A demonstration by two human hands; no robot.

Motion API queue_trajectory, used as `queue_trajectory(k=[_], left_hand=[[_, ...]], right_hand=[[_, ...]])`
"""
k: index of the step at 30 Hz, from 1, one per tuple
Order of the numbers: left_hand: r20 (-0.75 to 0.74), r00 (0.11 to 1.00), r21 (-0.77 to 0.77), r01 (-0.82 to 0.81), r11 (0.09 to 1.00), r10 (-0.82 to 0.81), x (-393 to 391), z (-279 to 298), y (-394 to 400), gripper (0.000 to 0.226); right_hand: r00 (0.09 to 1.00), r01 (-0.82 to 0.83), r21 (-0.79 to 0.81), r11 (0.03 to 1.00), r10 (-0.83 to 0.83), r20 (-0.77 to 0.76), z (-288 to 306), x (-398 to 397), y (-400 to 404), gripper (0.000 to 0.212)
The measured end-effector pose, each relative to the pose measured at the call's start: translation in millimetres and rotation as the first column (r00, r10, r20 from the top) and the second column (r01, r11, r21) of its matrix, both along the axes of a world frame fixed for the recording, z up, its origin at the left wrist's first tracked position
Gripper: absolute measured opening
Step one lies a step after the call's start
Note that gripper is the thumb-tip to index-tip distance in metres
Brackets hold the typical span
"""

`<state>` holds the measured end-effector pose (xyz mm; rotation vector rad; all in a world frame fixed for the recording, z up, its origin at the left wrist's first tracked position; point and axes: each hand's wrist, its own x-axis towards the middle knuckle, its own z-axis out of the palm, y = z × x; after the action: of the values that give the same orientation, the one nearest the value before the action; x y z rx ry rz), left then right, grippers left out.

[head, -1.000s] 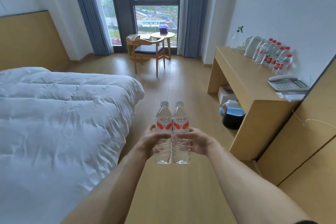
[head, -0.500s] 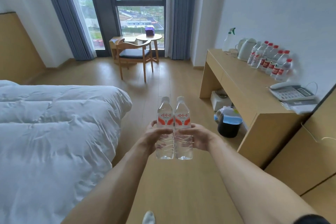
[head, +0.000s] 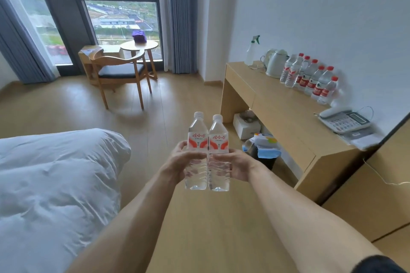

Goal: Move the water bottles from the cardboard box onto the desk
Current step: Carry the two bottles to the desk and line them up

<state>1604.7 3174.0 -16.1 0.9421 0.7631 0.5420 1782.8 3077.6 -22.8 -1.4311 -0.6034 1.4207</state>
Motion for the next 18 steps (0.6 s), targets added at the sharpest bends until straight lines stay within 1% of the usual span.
queue_trajectory(k=[5,8,10,14,18], left_hand=[[0.008,1.000,0.015,0.016,1.000,-0.016,12,-2,56,0.082],[0.009,1.000,0.040,0.026,0.999,-0.026,22,-4,86,0.093],[0.008,1.000,0.051,0.026,0.998,-0.027,32,-4,104,0.096],[0.004,1.000,0.061,0.011,0.998,-0.011,56,-5,151,0.096],[-0.051,0.998,0.076,-0.038,0.996,0.041,82,-5,207,0.095]], right_hand=[[1.000,0.022,0.003,1.000,-0.022,-0.007,0,12,54,0.056],[1.000,0.011,0.009,1.000,-0.011,0.003,-2,22,83,0.057],[1.000,0.006,0.015,1.000,-0.006,0.007,-6,32,103,0.060],[1.000,-0.011,0.044,0.999,0.011,-0.002,-15,58,155,0.057],[0.999,-0.030,0.050,0.998,0.031,-0.019,-23,85,220,0.060]])
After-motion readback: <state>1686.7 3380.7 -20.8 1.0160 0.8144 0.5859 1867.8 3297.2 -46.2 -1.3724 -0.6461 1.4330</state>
